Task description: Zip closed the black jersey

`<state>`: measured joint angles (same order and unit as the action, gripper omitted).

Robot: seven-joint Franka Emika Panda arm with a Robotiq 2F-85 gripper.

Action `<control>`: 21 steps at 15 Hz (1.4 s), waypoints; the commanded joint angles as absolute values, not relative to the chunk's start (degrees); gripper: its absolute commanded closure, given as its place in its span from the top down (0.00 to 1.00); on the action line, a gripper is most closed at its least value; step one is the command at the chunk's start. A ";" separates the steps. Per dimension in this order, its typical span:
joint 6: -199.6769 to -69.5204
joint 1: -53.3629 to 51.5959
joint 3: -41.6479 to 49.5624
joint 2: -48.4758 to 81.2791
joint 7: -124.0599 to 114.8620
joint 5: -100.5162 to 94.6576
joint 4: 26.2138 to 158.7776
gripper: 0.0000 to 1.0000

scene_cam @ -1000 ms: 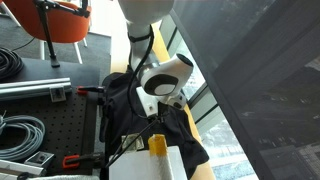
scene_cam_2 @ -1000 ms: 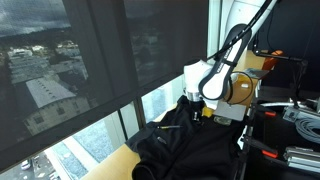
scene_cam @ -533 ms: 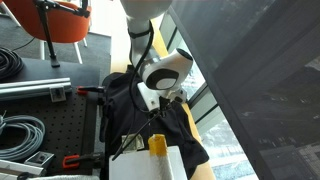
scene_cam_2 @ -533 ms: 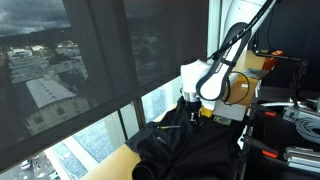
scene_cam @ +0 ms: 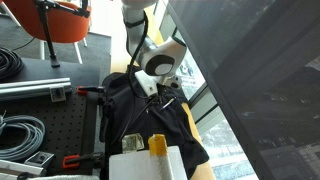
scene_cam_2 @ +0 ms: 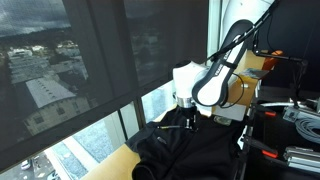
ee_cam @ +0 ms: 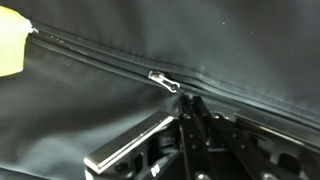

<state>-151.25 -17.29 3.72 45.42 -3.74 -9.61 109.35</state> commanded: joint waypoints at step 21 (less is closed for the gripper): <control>-137.49 -32.19 -2.49 52.26 -15.32 -10.73 88.00 0.02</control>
<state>-140.06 -31.29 -1.04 49.29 -13.75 -9.77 93.65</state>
